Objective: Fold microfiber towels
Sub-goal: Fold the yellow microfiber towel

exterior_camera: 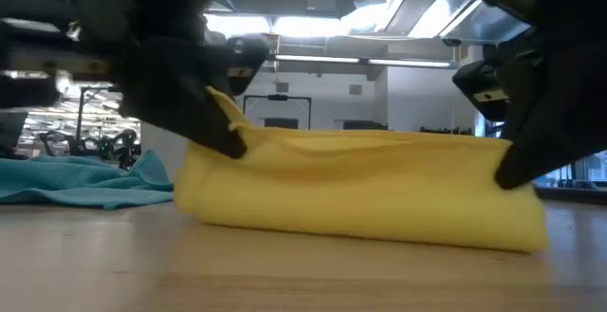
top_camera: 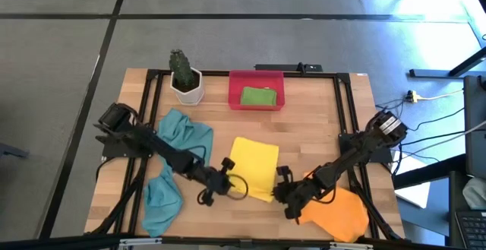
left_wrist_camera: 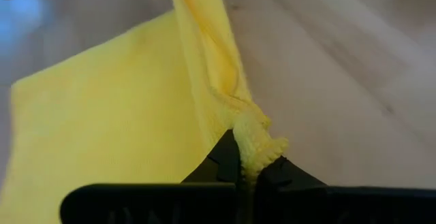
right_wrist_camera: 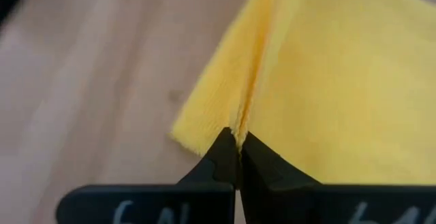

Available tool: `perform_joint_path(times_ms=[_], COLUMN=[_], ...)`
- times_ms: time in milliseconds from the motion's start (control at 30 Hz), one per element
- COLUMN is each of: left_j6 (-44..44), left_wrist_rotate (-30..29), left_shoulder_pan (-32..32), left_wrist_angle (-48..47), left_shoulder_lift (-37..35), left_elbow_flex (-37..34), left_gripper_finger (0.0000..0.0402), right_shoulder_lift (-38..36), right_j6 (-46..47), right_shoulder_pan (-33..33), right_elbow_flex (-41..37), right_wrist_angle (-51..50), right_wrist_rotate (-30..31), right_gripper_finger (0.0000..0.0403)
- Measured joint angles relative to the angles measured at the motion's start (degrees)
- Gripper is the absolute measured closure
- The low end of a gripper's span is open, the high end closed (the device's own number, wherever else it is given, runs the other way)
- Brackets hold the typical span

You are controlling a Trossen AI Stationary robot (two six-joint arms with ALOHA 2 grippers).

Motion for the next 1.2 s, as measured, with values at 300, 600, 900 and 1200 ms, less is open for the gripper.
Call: perform_joint_path(times_ms=[300,600,900,1200], left_j6=[0.88,2.02,4.97,6.53], left_wrist_rotate=[0.69,5.07,9.34,16.79], left_shoulder_pan=[6.73,15.85,24.29,29.58], left_wrist_angle=[3.40,5.92,8.55,11.97], left_shoulder_lift=[-8.43,-12.58,-11.71,-8.58], left_elbow_flex=[-5.99,-9.40,-9.36,-9.23], left_gripper_finger=[0.0401,0.0401,0.0401,0.0401], right_shoulder_lift=[-6.82,-7.81,-7.72,-7.74], right_j6=[1.56,7.99,17.71,22.50], right_shoulder_pan=[-3.15,-8.39,-10.53,-13.34], right_elbow_flex=[-4.37,-4.34,-4.48,-8.51], right_wrist_angle=[2.08,-3.25,-11.14,-9.53], right_wrist_rotate=[9.31,14.18,17.33,17.59], right_gripper_finger=[0.0401,0.0401,0.0401,0.0401])
